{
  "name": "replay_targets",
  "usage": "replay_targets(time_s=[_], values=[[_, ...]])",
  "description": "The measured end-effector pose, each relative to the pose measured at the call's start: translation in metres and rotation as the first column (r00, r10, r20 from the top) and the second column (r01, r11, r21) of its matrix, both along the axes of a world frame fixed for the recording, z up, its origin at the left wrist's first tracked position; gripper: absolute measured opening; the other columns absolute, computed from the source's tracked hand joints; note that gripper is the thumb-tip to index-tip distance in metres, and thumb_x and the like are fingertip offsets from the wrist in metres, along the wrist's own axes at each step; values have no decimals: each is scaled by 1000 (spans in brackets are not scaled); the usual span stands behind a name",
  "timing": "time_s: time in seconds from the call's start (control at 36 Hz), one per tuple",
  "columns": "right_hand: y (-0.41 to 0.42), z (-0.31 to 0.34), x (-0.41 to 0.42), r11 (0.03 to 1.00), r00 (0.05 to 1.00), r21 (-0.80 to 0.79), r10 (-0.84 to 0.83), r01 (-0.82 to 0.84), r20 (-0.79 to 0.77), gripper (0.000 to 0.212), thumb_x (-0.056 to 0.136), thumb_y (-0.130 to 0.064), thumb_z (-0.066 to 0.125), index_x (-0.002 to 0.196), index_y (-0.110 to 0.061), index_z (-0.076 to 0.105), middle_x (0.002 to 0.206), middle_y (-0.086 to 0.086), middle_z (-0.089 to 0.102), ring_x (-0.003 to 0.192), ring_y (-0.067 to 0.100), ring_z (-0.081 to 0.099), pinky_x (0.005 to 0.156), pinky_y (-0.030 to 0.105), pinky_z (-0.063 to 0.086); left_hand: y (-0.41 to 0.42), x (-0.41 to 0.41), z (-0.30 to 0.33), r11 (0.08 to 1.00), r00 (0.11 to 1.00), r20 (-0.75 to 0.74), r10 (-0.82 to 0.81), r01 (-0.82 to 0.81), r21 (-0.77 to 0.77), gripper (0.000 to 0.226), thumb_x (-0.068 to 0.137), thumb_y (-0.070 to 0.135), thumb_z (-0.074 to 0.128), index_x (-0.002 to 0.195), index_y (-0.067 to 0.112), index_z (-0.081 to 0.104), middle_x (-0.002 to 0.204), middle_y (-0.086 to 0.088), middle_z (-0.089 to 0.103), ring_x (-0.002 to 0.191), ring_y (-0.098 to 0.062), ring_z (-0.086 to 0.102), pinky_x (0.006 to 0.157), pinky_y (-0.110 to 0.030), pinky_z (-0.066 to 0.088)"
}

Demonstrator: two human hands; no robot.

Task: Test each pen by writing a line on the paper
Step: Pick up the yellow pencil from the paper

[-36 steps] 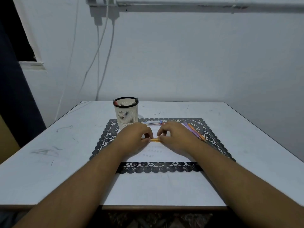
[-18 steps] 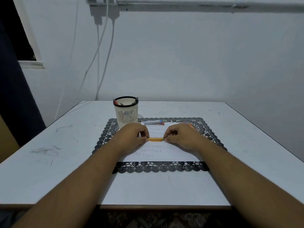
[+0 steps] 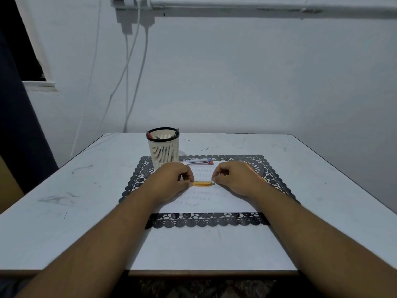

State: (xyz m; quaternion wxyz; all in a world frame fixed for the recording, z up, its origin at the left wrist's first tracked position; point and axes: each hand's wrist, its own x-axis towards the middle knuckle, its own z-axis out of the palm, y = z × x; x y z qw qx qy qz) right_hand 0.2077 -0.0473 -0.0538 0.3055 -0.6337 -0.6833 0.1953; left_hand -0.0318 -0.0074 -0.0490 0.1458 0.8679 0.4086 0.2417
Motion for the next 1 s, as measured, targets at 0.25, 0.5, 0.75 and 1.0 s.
replay_targets(time_s=[0.25, 0.5, 0.75, 1.0], values=[[-4, 0, 5, 999, 997, 9, -32, 33, -70, 11, 94, -24, 71, 86, -28, 78, 78, -8, 72, 68, 7, 61, 64, 25, 47, 0, 0, -1, 1000, 1000, -3, -22, 22, 7, 6, 91, 18, 75, 92, 24, 75, 90, 14, 65, 84, 9, 55, 64, -7, 39], [-10, 7, 10, 993, 998, -101, 59, -62, -32, 6, 87, -22, 82, 82, -25, 80, 79, -11, 76, 69, -5, 63, 83, 22, 39, 1, -1, -3, 1000, 1000, 12, -18, 18, -9, 7, 91, 17, 75, 91, 25, 75, 89, 13, 65, 81, 9, 55, 64, -10, 41], [-9, 7, 9, 992, 998, -108, 60, -59, 8, 9, 91, -23, 79, 82, -25, 78, 79, -10, 76, 66, -5, 60, 69, 19, 47, 2, 0, -2, 1000, 1000, -7, -20, 20, 1, 7, 91, 20, 75, 92, 26, 75, 91, 14, 65, 80, 1, 57, 63, -12, 38], [-8, 8, 11, 992, 998, -113, 66, -64, 12, 7, 91, -21, 78, 84, -22, 78, 79, -8, 76, 66, -4, 62, 78, 23, 45, 3, 0, -2, 1000, 1000, -9, -24, 24, -5, 7, 93, 21, 74, 94, 27, 74, 91, 15, 64, 82, 2, 57, 64, -13, 40]])
